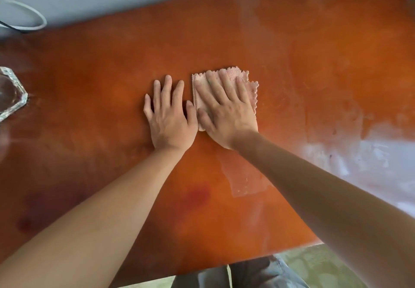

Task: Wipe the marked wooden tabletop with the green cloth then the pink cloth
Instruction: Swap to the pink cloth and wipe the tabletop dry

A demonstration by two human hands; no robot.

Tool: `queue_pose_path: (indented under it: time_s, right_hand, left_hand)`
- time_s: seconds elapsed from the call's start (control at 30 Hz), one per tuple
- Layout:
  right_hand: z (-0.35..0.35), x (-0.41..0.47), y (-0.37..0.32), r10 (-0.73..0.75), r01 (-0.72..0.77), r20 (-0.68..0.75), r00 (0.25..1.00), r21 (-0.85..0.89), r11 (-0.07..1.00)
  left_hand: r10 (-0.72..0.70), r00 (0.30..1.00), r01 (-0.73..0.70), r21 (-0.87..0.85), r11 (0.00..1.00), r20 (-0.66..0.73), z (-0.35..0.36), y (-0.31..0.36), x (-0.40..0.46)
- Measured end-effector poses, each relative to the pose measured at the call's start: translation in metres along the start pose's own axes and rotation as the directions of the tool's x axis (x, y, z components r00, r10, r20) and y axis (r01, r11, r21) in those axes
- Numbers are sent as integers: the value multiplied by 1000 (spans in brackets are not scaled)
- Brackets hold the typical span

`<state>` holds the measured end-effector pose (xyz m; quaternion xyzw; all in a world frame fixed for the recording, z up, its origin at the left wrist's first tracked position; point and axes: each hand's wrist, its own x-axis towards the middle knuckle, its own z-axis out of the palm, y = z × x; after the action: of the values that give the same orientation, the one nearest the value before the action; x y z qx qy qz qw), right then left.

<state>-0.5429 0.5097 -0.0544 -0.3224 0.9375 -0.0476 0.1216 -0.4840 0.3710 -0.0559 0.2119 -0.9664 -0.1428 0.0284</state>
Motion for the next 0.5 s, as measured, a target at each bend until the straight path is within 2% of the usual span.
queue_pose_path:
  time_s: [0.17,0.33,0.4,0.5]
  right_hand:
    - [10,-53,-14,41,-40,-35,999,29,999]
    - [23,-101,-29,62,-59,-49,997,63,996]
    - [29,-118,-32,43,-39,-61,997,65,997]
    - [36,-128,-31,23,-21,-80,996,36,999]
  left_hand:
    - [18,999,-17,-23,1000,45,-10,-3,-11]
    - [20,1000,-18,-74,997,22,-17,4,-70]
    - [68,996,-63,-82,995,58,-14,2,-93]
    - [136,983,-137,3,990,121,-5,-5,-116]
